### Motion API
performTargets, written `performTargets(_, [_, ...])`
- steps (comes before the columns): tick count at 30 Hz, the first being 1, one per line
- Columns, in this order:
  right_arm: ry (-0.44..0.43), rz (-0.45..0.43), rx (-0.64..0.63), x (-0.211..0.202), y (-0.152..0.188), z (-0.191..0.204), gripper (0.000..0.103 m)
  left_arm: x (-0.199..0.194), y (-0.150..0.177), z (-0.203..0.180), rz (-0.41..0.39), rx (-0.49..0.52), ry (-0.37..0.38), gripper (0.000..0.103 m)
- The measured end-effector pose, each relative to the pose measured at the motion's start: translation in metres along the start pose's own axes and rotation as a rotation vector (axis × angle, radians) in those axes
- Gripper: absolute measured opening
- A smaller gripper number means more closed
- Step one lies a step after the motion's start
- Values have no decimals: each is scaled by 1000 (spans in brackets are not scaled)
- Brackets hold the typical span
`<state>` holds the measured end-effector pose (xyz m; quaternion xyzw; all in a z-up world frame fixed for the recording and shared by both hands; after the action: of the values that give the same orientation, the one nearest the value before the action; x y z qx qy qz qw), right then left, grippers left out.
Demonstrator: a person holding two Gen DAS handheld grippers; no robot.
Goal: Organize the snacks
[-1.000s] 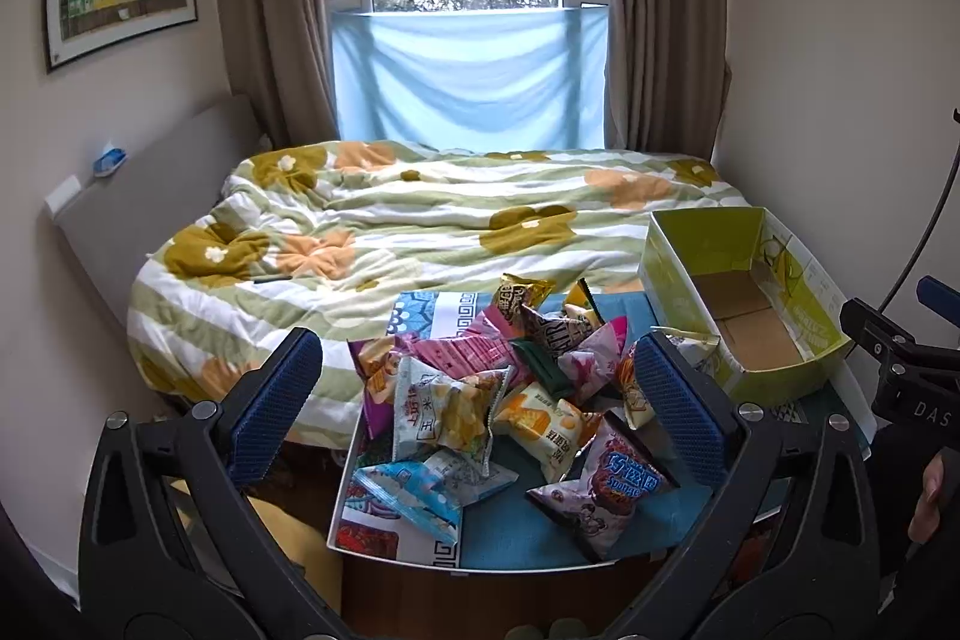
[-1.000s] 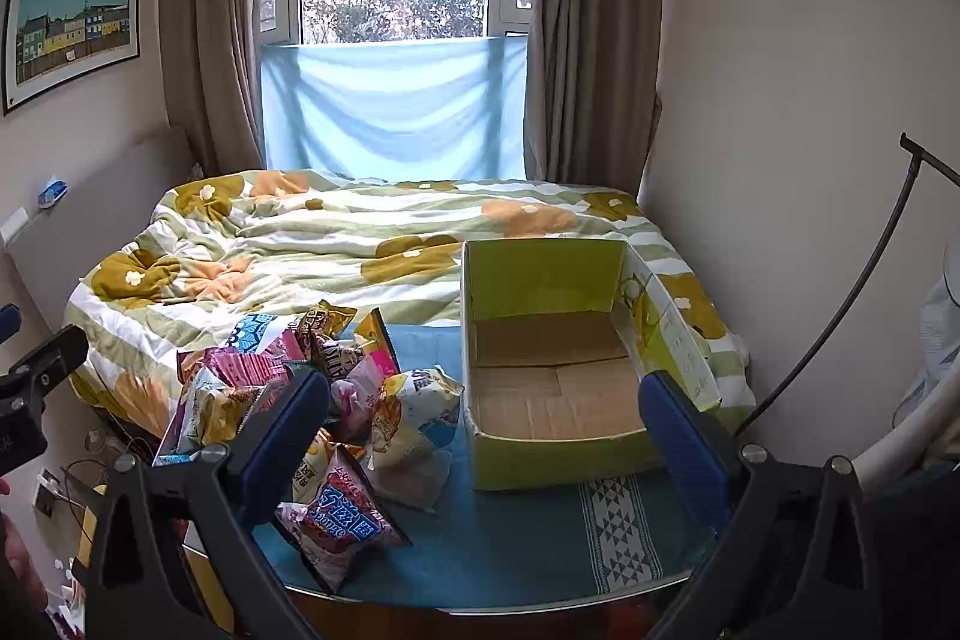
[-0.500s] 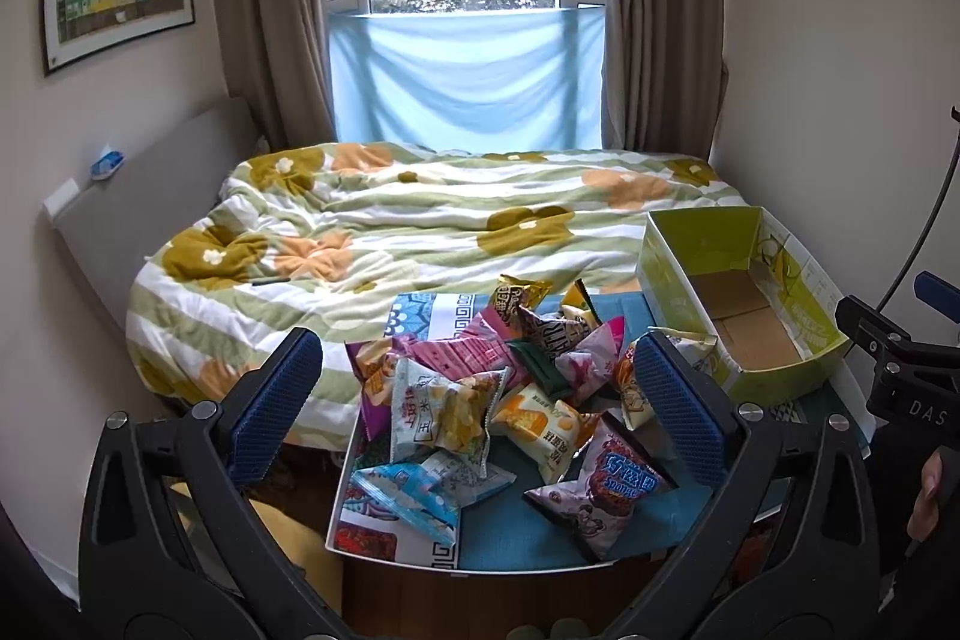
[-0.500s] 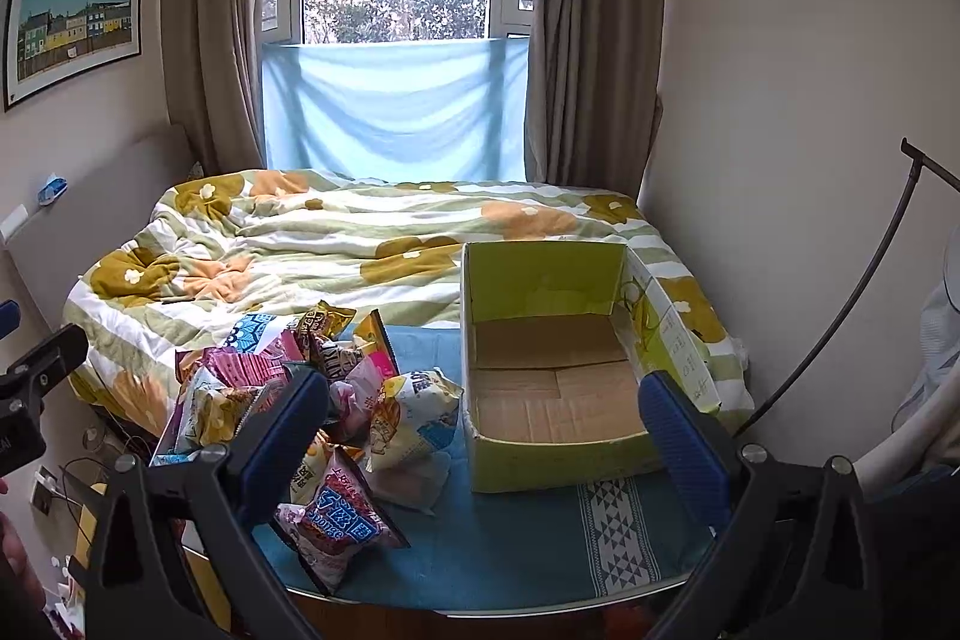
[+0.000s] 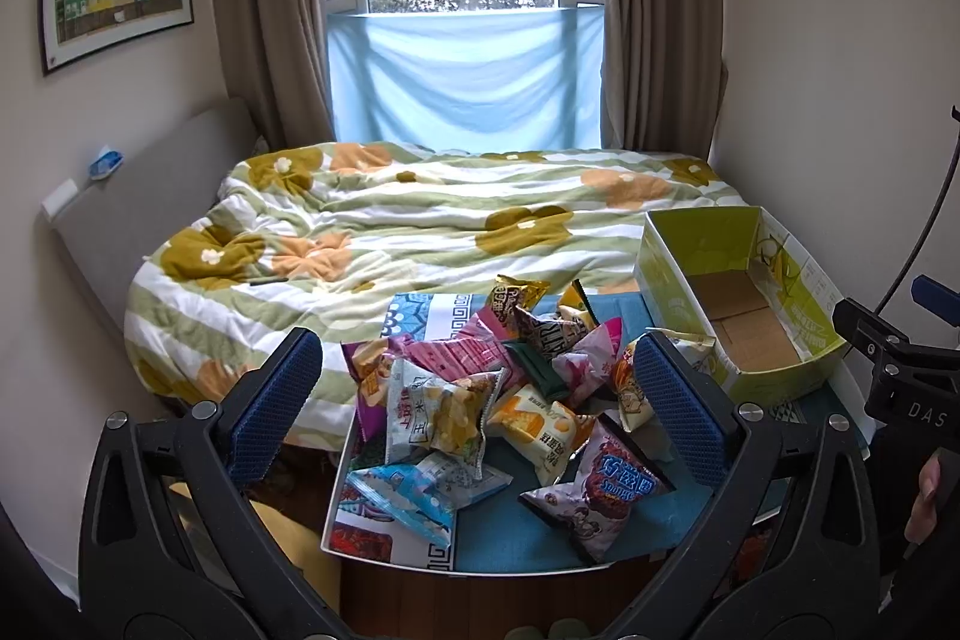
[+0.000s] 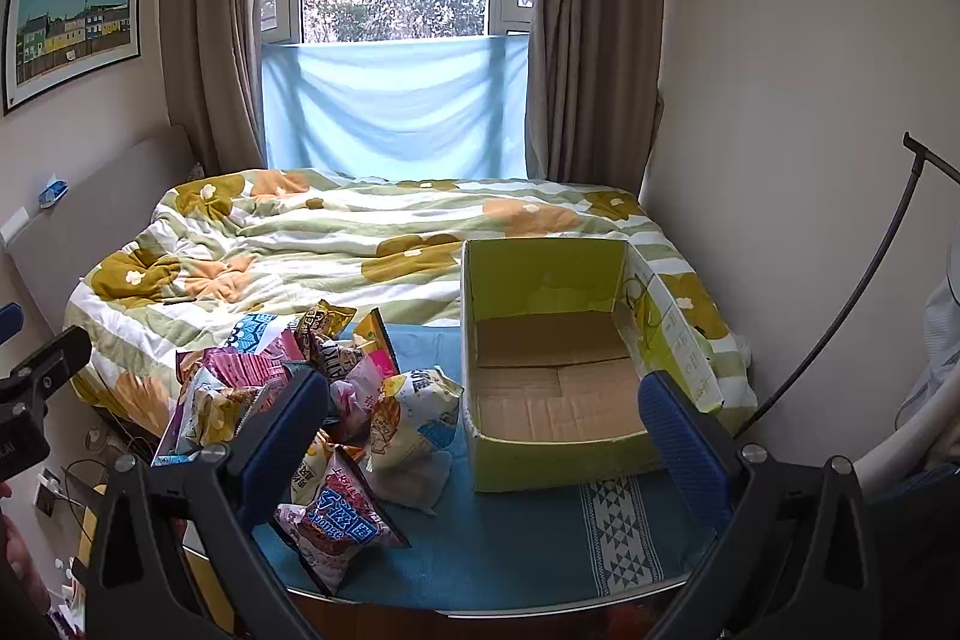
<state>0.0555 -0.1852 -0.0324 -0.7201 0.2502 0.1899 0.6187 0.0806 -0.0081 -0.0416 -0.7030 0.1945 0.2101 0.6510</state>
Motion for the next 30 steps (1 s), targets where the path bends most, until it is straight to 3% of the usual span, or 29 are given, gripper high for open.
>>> performTargets(30, [-5,6,10,2,0,-2,103,2,-1,-1,-3,-5,7,103])
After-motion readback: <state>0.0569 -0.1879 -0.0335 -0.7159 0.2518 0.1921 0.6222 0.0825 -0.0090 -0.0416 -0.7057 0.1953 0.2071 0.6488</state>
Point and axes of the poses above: each gripper's, at about its wrist camera, not at the fingertips, and x roughly the way its jaws point, z to its left, y to its underside, the point moved 9 cm from there along x, roughly the way its jaws point, and after that the axes turned 8 degrees about -x, right-handed, at the moved point
